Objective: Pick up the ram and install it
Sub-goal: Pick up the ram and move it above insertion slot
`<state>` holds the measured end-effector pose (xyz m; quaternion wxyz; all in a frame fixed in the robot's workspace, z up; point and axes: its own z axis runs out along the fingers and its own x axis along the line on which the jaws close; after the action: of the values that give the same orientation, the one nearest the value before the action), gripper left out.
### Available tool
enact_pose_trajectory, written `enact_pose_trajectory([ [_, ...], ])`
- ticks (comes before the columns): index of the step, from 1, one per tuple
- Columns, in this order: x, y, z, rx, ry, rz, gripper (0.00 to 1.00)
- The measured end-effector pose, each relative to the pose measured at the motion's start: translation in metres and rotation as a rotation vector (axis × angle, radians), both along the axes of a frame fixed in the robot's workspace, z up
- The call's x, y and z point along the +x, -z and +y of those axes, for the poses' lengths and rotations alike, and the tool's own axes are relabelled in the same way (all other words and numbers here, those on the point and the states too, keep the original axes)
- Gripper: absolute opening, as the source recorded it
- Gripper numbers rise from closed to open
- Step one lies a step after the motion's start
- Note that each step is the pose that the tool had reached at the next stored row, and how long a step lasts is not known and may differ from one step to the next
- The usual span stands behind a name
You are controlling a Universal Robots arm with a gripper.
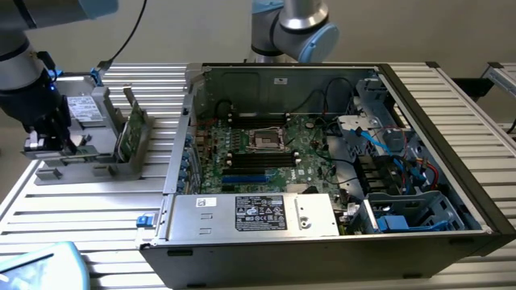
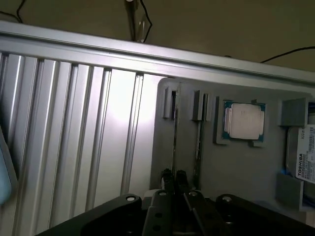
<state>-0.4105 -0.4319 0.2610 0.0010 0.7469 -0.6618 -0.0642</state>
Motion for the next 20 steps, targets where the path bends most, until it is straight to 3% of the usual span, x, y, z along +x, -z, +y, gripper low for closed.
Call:
enact_pose_trajectory([
  [8, 0.016, -0.0364, -0.0057, 0.0, 0.0, 0.0176, 0.14],
  [13, 0.025, -0.0561, -0.0106, 0.0, 0.0, 0.0359, 0.14],
  [20, 0.047, -0.0801, -0.0129, 0.0053, 0.0, 0.0452, 0.14],
])
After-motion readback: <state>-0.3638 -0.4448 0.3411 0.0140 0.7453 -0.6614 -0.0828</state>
